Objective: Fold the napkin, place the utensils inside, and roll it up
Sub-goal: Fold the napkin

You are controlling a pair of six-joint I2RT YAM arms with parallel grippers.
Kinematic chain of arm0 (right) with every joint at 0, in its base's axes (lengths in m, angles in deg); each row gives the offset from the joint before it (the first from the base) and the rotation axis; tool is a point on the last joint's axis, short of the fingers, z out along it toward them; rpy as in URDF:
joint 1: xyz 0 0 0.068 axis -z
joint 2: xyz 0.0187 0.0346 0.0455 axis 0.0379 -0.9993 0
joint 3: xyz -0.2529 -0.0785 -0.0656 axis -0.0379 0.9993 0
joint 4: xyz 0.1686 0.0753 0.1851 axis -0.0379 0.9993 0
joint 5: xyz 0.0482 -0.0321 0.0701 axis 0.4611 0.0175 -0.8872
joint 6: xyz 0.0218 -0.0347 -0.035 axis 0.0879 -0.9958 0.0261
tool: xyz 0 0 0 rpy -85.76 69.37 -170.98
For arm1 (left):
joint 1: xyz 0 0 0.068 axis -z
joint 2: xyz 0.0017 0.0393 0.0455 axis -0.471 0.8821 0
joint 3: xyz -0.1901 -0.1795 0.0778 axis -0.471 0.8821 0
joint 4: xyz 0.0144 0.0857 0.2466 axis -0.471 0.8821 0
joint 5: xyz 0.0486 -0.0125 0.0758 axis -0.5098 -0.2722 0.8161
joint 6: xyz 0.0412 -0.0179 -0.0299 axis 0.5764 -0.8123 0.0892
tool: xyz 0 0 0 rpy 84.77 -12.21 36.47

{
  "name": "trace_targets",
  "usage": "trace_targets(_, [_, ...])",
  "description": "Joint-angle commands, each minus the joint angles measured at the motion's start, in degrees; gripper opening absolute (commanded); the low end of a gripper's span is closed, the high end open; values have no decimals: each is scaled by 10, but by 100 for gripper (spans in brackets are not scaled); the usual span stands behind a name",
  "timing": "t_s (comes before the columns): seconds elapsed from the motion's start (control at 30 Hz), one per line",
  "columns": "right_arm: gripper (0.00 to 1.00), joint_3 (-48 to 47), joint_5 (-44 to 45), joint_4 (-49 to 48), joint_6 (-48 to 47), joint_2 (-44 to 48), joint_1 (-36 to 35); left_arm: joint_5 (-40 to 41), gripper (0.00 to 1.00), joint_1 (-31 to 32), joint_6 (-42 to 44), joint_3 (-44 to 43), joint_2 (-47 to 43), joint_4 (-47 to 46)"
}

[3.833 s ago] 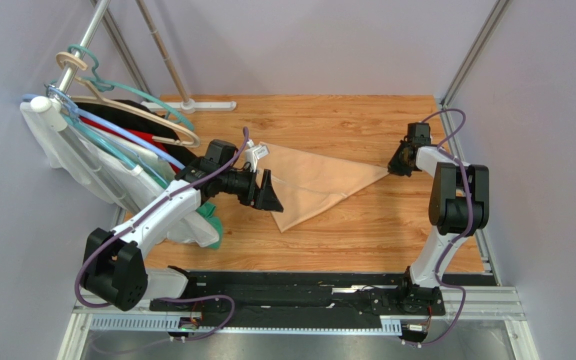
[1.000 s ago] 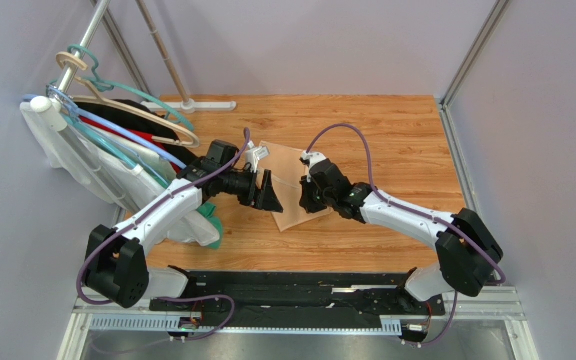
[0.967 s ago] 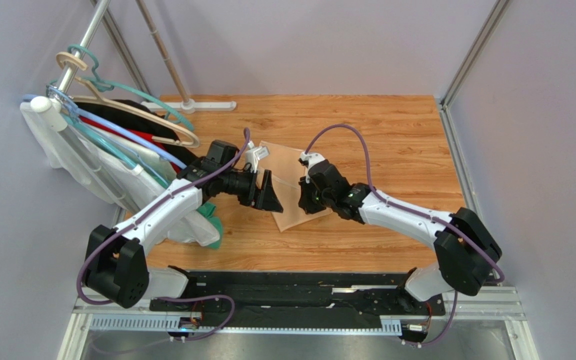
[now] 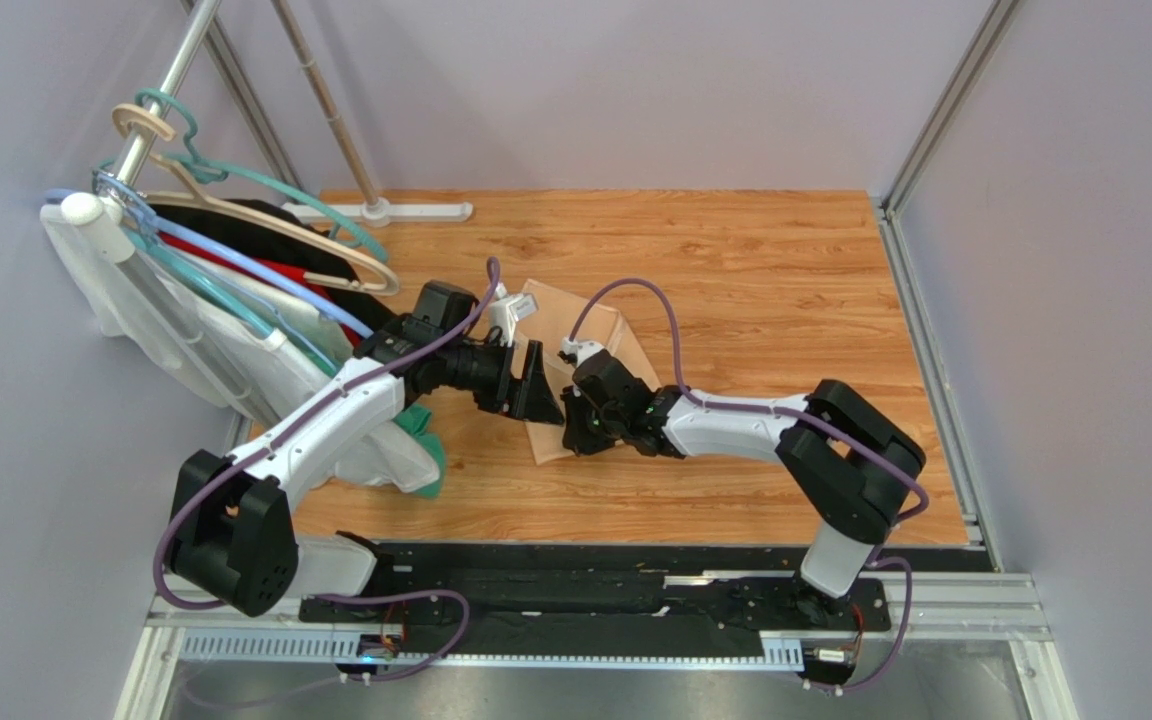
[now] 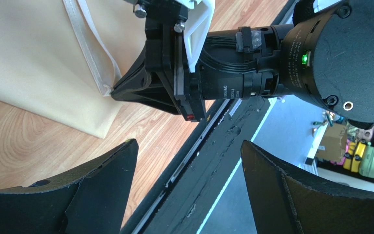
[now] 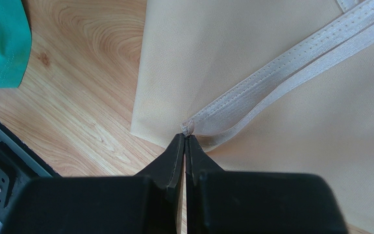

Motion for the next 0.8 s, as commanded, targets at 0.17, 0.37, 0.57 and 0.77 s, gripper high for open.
trace_targets(0.17, [41, -26, -2, 16, -17, 60, 5, 20, 87, -13, 7, -14, -8, 7])
trace_targets(0.37, [48, -5, 13, 75, -55, 158, 47, 51, 87, -13, 18, -24, -7, 17])
trace_targets(0.57, [60, 31, -3, 157, -65, 237, 151, 120, 87, 8, 27, -40, -6, 37])
trace_targets(0.77, [66, 72, -106, 169, -63, 237, 280, 195, 87, 82, -14, -76, 35, 40])
